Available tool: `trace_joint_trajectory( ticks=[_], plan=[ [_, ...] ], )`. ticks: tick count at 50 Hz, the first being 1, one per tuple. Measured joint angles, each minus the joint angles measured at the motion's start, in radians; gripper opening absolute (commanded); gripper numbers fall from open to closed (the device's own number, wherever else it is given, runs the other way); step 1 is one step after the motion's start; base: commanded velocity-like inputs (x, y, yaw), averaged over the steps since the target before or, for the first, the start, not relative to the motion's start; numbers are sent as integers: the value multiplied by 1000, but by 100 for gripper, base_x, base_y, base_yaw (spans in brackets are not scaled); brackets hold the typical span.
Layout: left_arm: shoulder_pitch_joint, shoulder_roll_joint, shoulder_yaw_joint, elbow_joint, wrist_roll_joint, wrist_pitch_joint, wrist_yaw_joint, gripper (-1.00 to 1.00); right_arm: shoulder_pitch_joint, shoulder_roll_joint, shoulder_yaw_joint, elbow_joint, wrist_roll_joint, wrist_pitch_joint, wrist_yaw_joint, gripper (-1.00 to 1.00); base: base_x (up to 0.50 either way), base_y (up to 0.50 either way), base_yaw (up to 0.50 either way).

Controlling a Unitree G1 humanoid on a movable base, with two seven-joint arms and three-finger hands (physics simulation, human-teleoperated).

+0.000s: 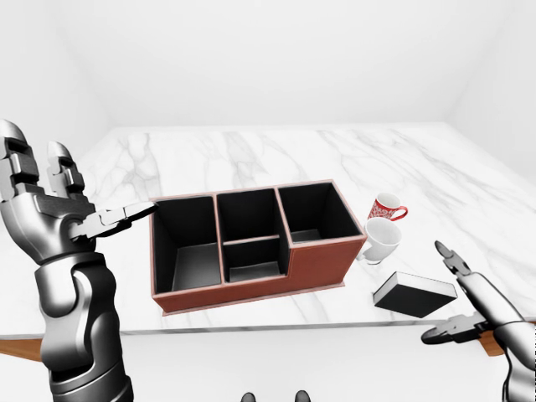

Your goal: Pick up the book and place it in the right compartment of the caddy.

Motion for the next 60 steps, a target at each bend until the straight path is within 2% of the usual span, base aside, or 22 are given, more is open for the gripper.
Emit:
trace_joint_trajectory(
  ticks=[16, 60],
  plan=[
    [-1, 0, 0, -2, -1, 0, 1, 100, 0, -15, 20, 37, -18, 0, 0, 100, 0, 0, 0],
    [2, -5, -5, -1, 8, 0, -3, 100, -16, -89, 27, 136, -199, 0, 0, 100, 0, 0, 0]
  ],
)
